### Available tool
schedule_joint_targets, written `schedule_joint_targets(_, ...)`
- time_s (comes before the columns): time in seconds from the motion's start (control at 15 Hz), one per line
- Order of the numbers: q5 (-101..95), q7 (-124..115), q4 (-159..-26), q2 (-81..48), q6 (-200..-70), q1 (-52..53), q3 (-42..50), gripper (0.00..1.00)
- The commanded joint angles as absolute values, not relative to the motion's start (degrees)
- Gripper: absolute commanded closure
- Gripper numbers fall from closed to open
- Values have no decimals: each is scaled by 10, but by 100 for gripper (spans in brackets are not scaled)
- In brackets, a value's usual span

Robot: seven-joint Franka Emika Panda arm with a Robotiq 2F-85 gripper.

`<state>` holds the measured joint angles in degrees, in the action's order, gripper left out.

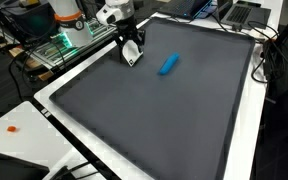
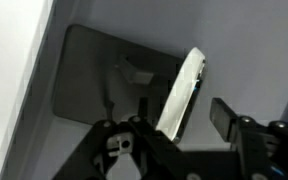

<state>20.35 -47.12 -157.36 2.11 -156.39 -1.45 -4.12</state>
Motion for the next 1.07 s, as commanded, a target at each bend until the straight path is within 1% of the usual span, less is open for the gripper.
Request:
schedule_joint_targets(0.0,200,-491,-1573,16,-1584,-6,-34,67)
schedule_joint_targets(0.07,202,-490,-1572,14,-1589,-5,-33,77)
schedule_joint_targets(0.27,205,-496,-1571,13,-1597,-5,-33,99)
schedule_joint_targets(0.53,198,-506,-1580,25,-1603,-6,-32,99)
schedule_joint_targets(0.67,216,-499,-1579,36,-1582,-4,-31,99)
schedule_joint_targets(1.0,189,-535,-1580,72,-1530,-11,-27,99)
